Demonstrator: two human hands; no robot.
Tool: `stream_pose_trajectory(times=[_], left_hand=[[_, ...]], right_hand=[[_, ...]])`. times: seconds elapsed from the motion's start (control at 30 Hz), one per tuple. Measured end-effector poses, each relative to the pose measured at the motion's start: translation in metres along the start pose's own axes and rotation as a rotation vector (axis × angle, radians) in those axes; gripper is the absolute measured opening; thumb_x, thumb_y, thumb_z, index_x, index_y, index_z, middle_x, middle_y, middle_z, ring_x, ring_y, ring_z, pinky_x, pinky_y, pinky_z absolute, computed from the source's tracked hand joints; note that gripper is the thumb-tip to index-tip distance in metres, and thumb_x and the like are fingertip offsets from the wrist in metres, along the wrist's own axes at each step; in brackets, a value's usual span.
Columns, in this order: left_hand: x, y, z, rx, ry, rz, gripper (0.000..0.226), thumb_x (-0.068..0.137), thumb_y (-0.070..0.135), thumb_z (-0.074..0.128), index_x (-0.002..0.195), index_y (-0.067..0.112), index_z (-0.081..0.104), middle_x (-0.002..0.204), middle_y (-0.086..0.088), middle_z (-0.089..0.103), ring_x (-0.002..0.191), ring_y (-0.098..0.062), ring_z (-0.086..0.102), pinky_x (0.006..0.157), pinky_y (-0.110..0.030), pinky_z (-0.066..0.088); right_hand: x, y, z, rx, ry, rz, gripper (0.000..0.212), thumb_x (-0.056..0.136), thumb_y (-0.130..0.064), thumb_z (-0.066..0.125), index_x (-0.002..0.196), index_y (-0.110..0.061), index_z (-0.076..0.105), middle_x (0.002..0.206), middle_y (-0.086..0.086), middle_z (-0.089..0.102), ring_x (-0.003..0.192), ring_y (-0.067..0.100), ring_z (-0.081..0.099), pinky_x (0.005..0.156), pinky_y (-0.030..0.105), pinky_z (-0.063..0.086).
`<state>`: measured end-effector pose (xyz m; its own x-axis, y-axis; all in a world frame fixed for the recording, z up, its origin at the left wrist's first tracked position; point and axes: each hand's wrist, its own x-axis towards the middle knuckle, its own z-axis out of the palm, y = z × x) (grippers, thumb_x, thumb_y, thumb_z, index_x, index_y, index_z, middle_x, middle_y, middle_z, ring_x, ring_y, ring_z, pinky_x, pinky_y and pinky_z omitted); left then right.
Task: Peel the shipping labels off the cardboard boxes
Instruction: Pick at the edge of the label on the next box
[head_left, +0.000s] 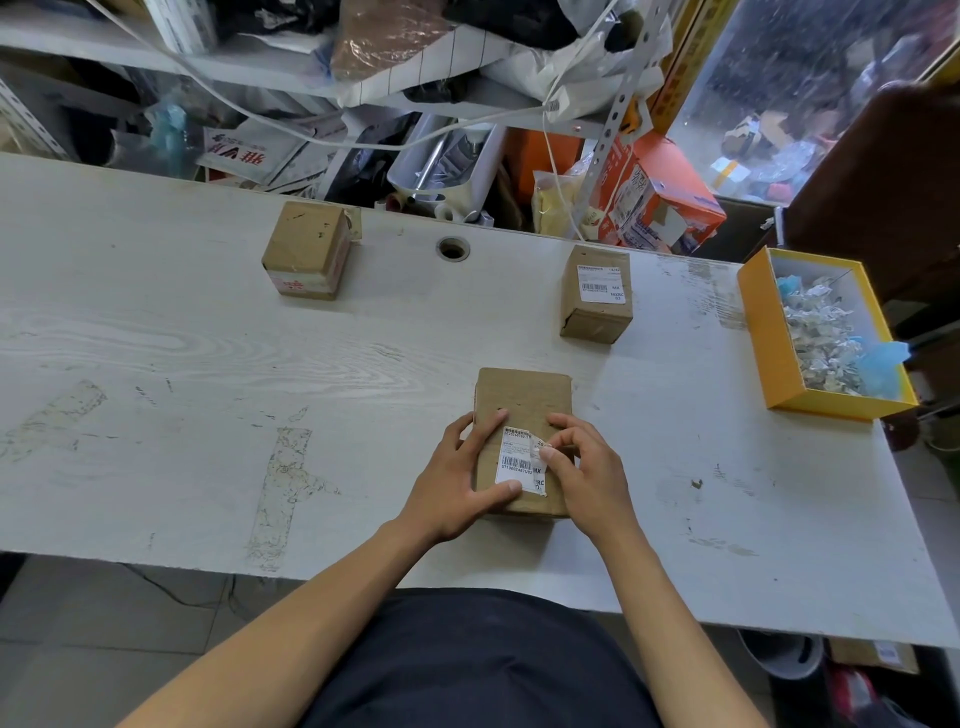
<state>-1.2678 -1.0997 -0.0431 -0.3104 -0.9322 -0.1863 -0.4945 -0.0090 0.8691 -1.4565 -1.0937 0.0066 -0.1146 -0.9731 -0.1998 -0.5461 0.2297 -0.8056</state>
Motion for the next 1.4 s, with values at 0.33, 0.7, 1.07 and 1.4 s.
stream_pose_trajectory(times=[0.33,0.7,1.07,1.4], left_hand=[[0.0000,-0.0009,0.0006,0.010,-0.002,-0.002,0.082,0.071,0.067,0.064,0.142,0.065,0.021,0.154,0.012,0.022,0.131,-0.010,0.043,0.101,-0.043,0.049],[0.0007,-0.0006,0.0004,0.005,-0.006,-0.001,0.082,0.072,0.066,0.065,0.142,0.065,0.021,0.153,0.015,0.021,0.132,-0.007,0.042,0.102,-0.040,0.048],[0.0006,-0.0003,0.0012,0.002,-0.003,0.003,0.082,0.072,0.064,0.065,0.141,0.066,0.021,0.153,0.015,0.021,0.132,-0.006,0.041,0.103,-0.037,0.047],[0.0003,0.0000,0.0014,-0.006,-0.001,0.006,0.082,0.072,0.065,0.064,0.142,0.065,0.022,0.153,0.014,0.022,0.131,-0.005,0.041,0.103,-0.036,0.047]], right_hand=[[0.0011,0.0025,0.0020,0.013,-0.001,0.001,0.015,0.092,-0.015,0.060,0.078,-0.017,0.061,0.123,-0.019,0.054,0.112,0.004,0.052,0.083,0.015,0.043],[0.0010,0.0058,0.0005,0.021,0.003,0.001,0.014,0.091,-0.014,0.061,0.078,-0.014,0.061,0.123,-0.020,0.055,0.105,-0.012,0.050,0.082,0.010,0.041],[0.0025,0.0089,0.0017,0.023,0.007,0.001,0.014,0.091,-0.015,0.061,0.077,-0.017,0.061,0.123,-0.021,0.055,0.107,-0.005,0.051,0.087,0.019,0.044],[0.0026,0.0095,0.0010,0.041,0.011,-0.004,0.015,0.091,-0.013,0.061,0.075,-0.016,0.060,0.123,-0.020,0.057,0.108,-0.006,0.052,0.086,0.017,0.042]])
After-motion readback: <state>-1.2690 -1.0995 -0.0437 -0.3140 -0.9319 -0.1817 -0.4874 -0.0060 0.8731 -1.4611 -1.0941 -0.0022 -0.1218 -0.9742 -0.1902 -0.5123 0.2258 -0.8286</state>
